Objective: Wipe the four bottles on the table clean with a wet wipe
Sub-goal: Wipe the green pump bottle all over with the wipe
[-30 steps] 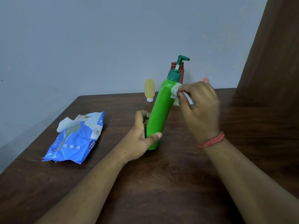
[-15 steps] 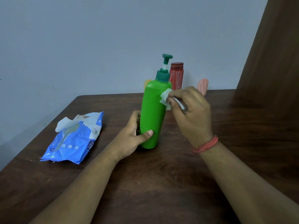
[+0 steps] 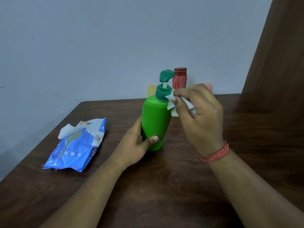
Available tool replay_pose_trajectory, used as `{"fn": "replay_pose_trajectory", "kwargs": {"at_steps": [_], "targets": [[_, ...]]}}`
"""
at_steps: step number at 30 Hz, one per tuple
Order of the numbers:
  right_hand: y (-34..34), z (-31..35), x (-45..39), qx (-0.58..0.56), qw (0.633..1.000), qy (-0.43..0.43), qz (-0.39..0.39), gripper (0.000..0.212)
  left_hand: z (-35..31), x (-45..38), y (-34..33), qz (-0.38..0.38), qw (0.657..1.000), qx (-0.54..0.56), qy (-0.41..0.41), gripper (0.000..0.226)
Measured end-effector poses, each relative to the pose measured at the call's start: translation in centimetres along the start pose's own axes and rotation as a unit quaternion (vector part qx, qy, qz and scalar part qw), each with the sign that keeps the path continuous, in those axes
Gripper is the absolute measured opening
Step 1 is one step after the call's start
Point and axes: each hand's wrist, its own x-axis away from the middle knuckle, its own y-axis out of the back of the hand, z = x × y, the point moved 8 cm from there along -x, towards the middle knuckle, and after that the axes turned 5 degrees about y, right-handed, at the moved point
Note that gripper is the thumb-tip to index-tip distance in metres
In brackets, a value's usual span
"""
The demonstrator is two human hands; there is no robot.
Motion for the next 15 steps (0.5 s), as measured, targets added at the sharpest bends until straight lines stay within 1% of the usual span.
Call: {"fn": "replay_pose_trajectory", "kwargs": {"at_steps": [3, 6, 8, 9, 11, 13, 15], "targets": [[-0.4, -0.6, -0.1, 0.006, 1.000, -0.012, 0.024, 0.013, 0.2, -0.2, 0.2, -0.002, 1.000, -0.012, 0.004, 0.056], [-1.2, -2.9, 0.3, -0.022, 0.995, -0.075, 0.056, 0.012, 0.4, -0.3, 0.2, -0.001, 1.000, -0.017, 0.008, 0.060], [-1.2, -3.4, 0.3, -0.059, 0.991, -0.109, 0.051, 0.012, 0.3, -0.3, 0.1, 0.004, 1.000, -0.028, 0.006, 0.057], [-0.8, -3.1, 0.1, -0.074, 0.990, -0.112, 0.038, 0.012, 0.3, -0.3, 0.0, 0.005, 0.999, -0.031, 0.004, 0.055], [-0.2, -1.9, -0.3, -0.081, 0.993, -0.080, 0.023, 0.012, 0.5, -0.4, 0.1, 0.004, 1.000, -0.026, 0.007, 0.056], [-0.4, -1.1, -0.4, -0.069, 0.996, -0.045, 0.038, 0.012, 0.5, -0.4, 0.2, 0.003, 1.000, -0.017, 0.007, 0.060], [-0.9, -1.9, -0.2, -0.054, 0.995, -0.061, 0.056, 0.014, 0.4, -0.5, 0.2, 0.000, 1.000, -0.008, 0.006, 0.064]]}}
